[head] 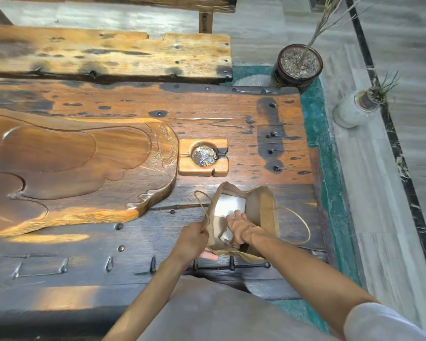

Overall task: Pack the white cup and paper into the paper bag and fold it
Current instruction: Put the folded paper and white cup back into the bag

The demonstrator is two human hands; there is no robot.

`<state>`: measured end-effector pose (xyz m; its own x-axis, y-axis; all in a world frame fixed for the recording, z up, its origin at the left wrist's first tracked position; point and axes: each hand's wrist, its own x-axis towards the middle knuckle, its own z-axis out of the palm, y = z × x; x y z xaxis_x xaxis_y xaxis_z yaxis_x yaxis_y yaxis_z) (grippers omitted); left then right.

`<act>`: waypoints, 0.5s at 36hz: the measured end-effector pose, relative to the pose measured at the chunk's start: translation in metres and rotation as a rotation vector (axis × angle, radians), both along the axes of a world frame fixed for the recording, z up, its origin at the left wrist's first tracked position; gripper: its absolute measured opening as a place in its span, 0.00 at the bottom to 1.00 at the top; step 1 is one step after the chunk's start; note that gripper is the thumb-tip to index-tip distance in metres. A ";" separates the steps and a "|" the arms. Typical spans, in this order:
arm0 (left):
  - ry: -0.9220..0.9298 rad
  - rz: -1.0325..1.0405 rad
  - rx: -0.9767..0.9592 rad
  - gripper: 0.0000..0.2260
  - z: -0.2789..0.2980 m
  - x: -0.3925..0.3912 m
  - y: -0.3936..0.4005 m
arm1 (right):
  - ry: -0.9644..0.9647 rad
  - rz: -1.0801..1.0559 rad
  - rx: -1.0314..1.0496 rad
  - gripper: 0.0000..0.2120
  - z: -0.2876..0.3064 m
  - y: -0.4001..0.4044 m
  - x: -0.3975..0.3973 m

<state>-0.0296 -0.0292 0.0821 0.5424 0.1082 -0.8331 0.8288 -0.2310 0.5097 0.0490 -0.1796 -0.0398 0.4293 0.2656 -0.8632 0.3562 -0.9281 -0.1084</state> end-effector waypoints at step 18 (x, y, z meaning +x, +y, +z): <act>0.037 0.019 -0.060 0.12 0.002 0.000 -0.004 | 0.088 -0.441 0.054 0.21 0.010 0.003 0.030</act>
